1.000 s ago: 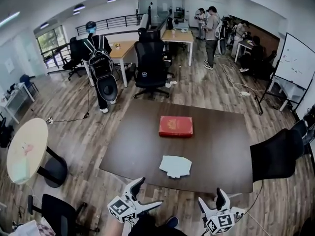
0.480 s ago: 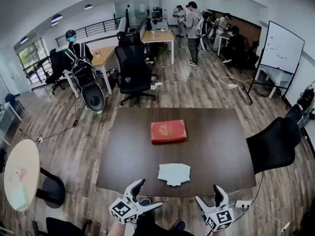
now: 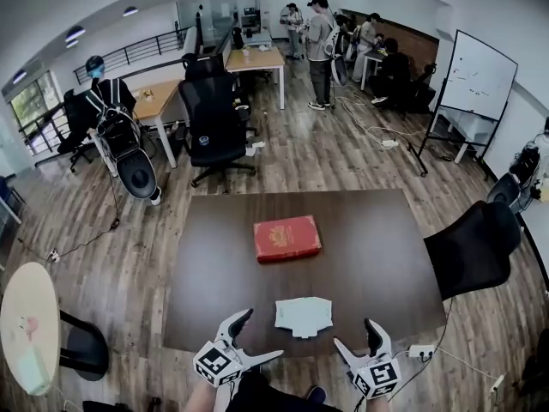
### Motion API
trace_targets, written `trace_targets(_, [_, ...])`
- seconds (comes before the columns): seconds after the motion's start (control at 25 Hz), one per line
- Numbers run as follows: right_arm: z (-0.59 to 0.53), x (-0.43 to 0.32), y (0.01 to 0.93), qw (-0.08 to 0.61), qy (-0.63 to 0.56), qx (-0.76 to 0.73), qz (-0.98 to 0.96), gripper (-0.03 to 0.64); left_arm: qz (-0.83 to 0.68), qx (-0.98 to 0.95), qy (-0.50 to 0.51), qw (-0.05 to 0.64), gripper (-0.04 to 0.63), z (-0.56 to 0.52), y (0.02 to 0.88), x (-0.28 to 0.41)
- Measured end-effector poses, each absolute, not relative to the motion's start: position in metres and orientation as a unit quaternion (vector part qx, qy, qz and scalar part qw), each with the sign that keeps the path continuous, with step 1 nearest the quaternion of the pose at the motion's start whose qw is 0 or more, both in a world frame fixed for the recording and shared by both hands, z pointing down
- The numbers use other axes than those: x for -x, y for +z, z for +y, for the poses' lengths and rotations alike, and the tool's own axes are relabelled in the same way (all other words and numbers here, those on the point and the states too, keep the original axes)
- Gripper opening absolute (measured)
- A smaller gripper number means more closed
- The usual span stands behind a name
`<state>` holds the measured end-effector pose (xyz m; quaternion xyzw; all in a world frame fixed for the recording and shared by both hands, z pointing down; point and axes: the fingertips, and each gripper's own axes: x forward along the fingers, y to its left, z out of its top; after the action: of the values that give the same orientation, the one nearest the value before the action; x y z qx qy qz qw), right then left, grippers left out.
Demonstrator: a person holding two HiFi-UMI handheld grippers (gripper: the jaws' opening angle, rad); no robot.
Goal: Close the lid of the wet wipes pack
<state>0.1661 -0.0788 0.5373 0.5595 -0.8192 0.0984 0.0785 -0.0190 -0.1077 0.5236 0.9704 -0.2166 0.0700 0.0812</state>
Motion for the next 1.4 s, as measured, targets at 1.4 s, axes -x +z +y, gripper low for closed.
trace_targets(1.4, [-0.115, -0.126, 0.663, 0.192, 0.164, -0.524, -0.813, 0.327, 0.101, -0.852, 0.511, -0.057, 0.533, -0.177, 0.826, -0.044])
